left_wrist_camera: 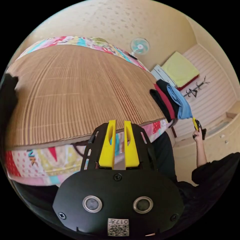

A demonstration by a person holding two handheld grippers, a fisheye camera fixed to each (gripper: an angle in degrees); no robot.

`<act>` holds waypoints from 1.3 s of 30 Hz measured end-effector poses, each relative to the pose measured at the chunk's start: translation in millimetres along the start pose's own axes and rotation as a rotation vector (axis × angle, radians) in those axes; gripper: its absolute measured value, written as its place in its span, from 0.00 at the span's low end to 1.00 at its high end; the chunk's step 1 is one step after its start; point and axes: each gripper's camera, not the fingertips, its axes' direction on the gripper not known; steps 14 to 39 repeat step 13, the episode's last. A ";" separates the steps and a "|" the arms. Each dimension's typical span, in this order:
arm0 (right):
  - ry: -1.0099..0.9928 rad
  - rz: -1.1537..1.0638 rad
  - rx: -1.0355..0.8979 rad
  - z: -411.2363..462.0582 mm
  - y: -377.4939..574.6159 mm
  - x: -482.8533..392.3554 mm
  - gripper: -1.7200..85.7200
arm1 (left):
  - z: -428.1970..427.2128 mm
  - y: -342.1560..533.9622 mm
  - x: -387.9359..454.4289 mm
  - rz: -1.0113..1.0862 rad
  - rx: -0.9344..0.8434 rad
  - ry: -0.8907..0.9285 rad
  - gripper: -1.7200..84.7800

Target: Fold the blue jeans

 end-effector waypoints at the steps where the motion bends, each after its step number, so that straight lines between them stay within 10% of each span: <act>1: 0.044 -0.072 0.005 6.2 25.9 -26.2 0.03 | -24.3 4.8 -19.4 -0.076 0.063 -0.010 0.09; 10: -0.248 -0.161 -0.404 113.5 145.0 -97.3 0.02 | -201.8 -40.9 -53.7 -0.115 0.442 -0.386 0.14; 39: -0.344 -0.162 -0.430 137.7 161.4 -110.0 0.02 | -207.4 -76.4 -64.6 -0.143 0.391 -0.429 0.16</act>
